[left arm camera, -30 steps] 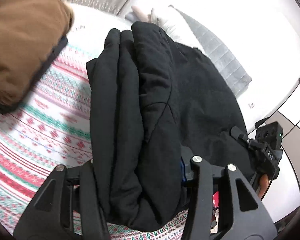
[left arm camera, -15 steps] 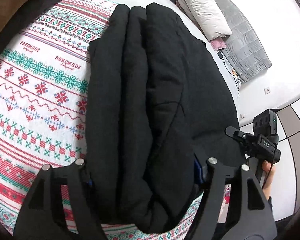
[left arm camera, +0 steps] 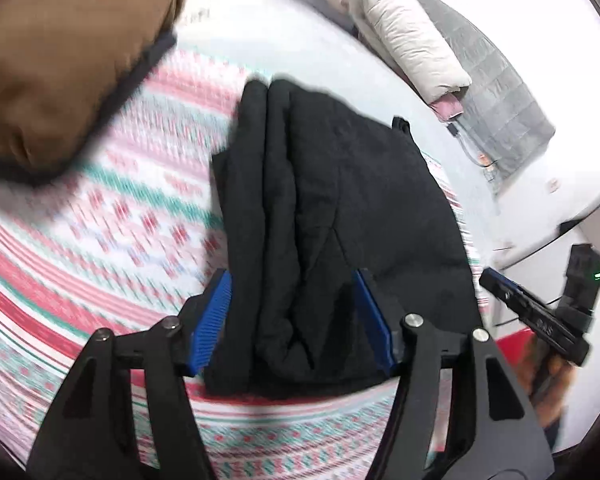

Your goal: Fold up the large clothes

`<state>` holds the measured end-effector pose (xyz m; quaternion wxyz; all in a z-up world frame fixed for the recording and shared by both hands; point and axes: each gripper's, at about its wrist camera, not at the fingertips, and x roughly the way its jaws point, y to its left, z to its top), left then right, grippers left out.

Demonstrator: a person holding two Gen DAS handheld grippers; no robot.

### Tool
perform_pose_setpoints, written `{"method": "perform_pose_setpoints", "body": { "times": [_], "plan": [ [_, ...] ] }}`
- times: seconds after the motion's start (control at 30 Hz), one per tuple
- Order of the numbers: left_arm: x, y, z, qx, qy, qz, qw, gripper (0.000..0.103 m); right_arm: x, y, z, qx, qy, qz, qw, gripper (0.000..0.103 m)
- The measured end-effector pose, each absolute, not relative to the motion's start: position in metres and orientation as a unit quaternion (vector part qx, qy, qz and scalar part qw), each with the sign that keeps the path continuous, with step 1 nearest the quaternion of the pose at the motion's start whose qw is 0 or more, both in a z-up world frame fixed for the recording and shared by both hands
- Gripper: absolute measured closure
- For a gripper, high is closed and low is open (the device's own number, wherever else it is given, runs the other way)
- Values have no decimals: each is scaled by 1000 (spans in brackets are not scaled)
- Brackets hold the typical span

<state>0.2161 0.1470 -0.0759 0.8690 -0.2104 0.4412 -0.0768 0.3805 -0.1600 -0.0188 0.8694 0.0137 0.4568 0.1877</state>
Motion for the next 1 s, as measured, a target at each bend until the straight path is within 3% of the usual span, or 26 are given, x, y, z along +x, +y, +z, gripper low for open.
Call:
{"method": "perform_pose_setpoints", "body": {
  "times": [0.17, 0.4, 0.63, 1.0],
  "plan": [
    [212, 106, -53, -136, 388, -103, 906, 45, 371, -132, -43, -62, 467, 173, 865, 63],
    [236, 67, -99, -36, 440, -68, 895, 51, 372, -119, -67, -100, 478, 157, 858, 62],
    [226, 52, -115, 26, 432, -27, 901, 49, 366, -114, -80, -102, 471, 140, 865, 62],
    [225, 59, -118, -3, 448, -30, 894, 48, 371, -123, -94, -70, 476, 137, 866, 62]
  ]
}}
